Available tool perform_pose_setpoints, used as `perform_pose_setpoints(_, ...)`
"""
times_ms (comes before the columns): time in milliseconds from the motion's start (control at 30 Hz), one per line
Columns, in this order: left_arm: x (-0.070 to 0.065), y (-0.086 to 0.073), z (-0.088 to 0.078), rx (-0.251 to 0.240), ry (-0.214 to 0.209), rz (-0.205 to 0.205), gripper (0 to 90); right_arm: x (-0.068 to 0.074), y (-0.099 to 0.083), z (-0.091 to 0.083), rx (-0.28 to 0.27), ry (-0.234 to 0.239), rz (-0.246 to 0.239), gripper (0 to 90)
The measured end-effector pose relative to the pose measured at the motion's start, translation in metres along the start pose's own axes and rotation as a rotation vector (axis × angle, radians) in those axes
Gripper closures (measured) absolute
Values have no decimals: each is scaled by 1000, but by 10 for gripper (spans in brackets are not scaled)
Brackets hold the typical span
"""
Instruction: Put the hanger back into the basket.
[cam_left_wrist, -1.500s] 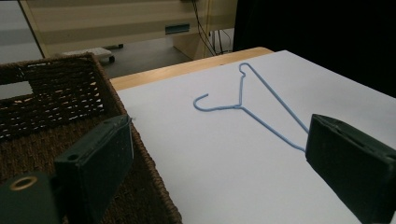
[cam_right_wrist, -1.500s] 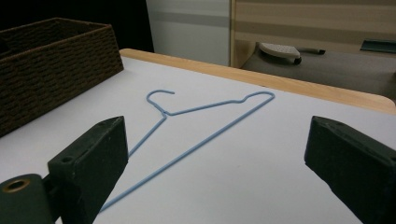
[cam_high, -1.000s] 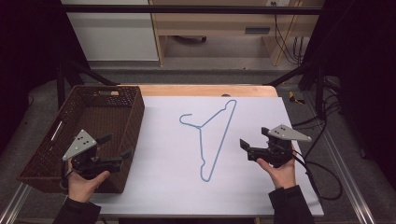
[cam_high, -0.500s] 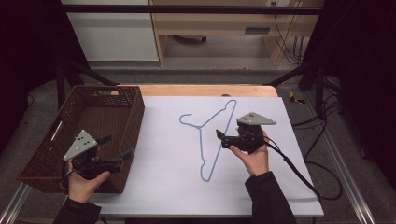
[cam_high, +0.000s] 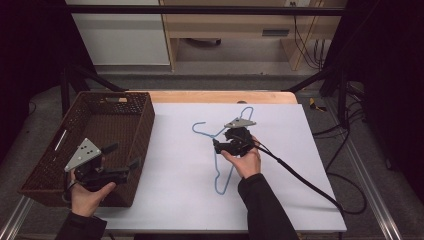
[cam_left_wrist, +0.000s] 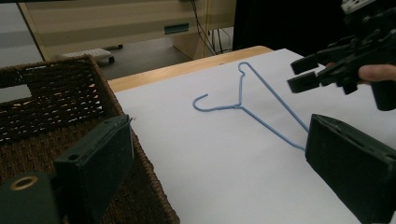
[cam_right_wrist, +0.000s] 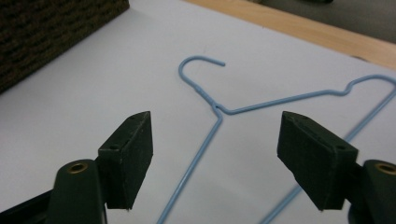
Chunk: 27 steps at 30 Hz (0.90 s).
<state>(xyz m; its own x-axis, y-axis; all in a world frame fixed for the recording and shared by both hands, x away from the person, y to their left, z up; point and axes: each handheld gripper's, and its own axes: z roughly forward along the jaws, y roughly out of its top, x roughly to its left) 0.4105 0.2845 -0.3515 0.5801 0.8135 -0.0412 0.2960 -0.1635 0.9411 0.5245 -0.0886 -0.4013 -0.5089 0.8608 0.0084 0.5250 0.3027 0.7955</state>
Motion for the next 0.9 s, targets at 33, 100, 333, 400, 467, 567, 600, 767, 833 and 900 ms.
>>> perform_pose_setpoints(33,0,0,0,0,1,2,75,1,-1,6,11,0,-7,294)
perform_pose_setpoints(100,1,0,0,-1,1,2,75,3,-2,11,25,1,-7,307)
perform_pose_setpoints(333,1,0,0,3,4,2,76,11,-17,44,112,-43,8,439)
perform_pose_setpoints(400,1,0,0,2,4,4,77,12,-21,49,132,-45,-1,465)
perform_pose_setpoints(467,0,1,0,2,3,9,78,14,-25,53,152,-58,6,501)
perform_pose_setpoints(567,0,1,0,2,4,13,78,17,-30,59,181,-56,11,557)
perform_pose_setpoints(600,-1,1,-1,1,5,13,78,19,-32,61,189,-52,16,571)
perform_pose_setpoints(767,-1,1,0,7,5,15,80,21,-37,66,212,-55,28,662)
perform_pose_setpoints(833,-2,0,2,12,4,13,81,22,-37,65,212,-53,27,699)
perform_pose_setpoints(900,-2,0,2,19,5,18,81,24,-38,65,210,-58,37,727)
